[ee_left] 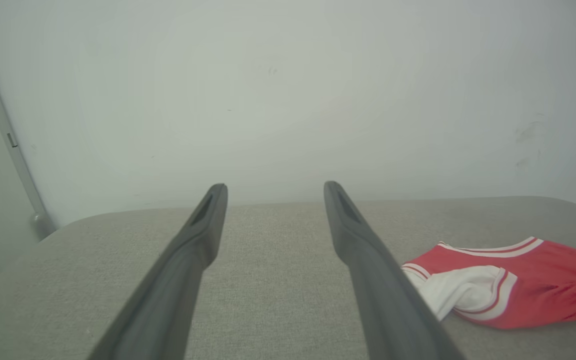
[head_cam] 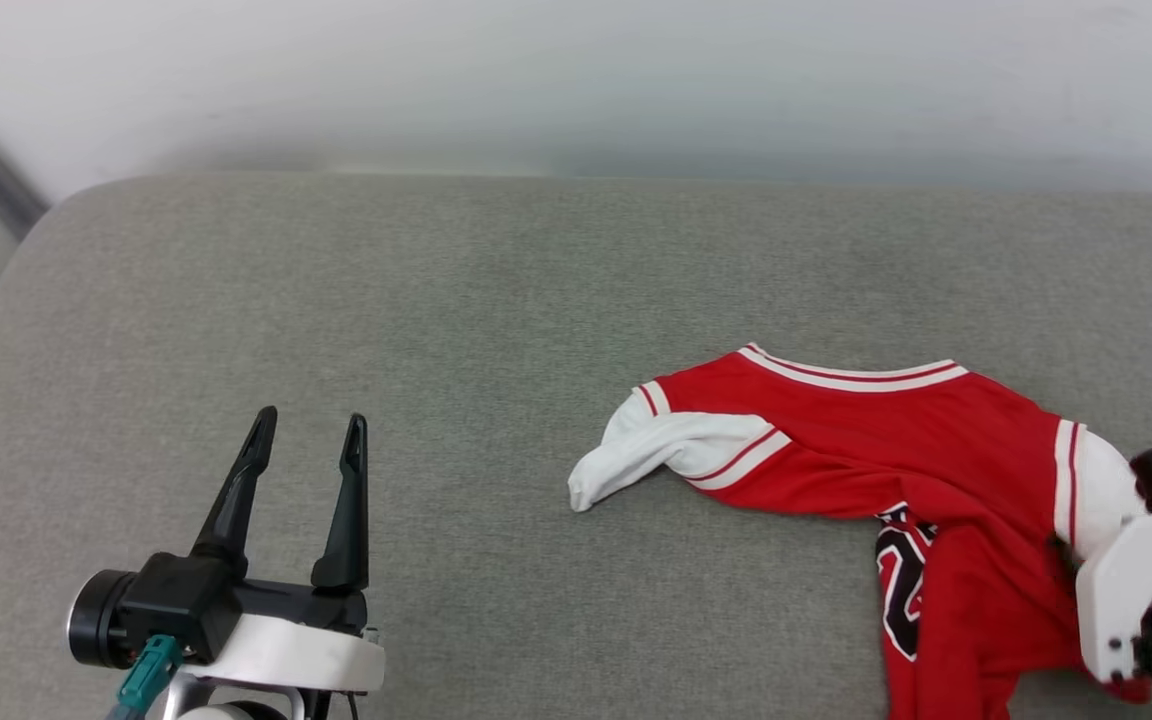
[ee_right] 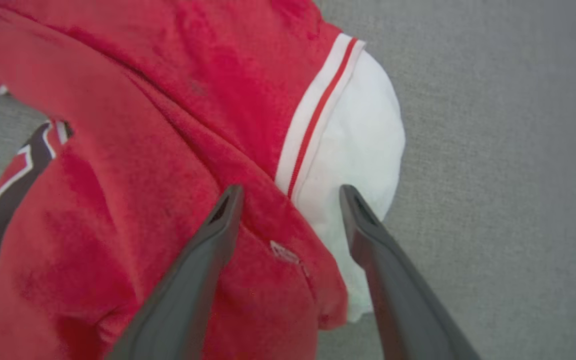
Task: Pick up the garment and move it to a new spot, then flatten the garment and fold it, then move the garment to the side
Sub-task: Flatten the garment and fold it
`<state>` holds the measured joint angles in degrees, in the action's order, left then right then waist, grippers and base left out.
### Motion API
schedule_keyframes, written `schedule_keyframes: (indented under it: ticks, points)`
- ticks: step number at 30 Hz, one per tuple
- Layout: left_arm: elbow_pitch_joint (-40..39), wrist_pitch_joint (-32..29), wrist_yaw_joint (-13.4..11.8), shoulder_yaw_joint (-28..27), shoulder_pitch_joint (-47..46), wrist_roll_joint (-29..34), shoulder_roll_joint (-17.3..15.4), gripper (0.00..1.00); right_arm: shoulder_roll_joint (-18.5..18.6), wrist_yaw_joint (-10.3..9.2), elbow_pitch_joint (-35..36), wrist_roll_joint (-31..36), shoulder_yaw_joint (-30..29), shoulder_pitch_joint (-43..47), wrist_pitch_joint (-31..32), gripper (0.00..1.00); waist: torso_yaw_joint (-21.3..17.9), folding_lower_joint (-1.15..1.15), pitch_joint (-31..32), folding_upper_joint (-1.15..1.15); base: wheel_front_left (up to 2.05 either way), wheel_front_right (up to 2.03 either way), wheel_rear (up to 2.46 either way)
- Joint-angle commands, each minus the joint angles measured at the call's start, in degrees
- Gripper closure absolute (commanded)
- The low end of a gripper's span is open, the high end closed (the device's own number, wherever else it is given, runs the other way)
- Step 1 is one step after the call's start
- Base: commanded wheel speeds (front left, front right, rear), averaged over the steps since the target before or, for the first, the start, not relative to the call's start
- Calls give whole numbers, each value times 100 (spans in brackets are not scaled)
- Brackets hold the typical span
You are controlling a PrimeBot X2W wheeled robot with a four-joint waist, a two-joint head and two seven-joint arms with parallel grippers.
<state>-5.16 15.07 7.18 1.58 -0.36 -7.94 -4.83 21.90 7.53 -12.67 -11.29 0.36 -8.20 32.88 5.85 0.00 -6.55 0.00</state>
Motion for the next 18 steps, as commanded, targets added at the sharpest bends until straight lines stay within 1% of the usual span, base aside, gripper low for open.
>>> schedule_keyframes:
  ticks: [1, 4, 7, 11, 15, 16, 18]
  points:
    - [22, 14, 18, -8, -64, -39, -4, 0, -1, -8, 59, 35, -67, -152, -110, 0, -66, 0, -1, 0, 0, 0, 0]
    - [59, 15, 14, -50, -66, -82, -17, 0, -149, -6, 204, 103, -83, -271, -646, 0, -197, 0, 44, 0, 0, 0, 0]
    - [87, 14, 18, -73, -15, -181, -3, 0, -238, -7, 493, 135, -103, -329, -1237, 0, -335, 0, 100, 0, 0, 0, 0]
    - [199, 14, 19, -14, 46, -329, -5, 0, -553, -6, 1012, 72, -300, -134, -2086, 0, -505, 0, 73, 0, 0, 0, 0]
    - [448, -64, 23, 354, -116, -484, -141, 0, -1013, -5, 1515, 101, -630, 131, -2852, 0, -624, 0, -86, 0, 0, 0, 0]
    - [500, -175, 23, 479, -181, -576, -196, 0, -1092, -6, 1619, 130, -694, 177, -2996, 0, -650, 0, -135, 0, 0, 0, 0]
    - [559, -486, 24, 817, -343, -702, -424, 0, -1226, -6, 1800, 205, -769, 274, -3241, 0, -697, 0, -238, 0, 0, 0, 0]
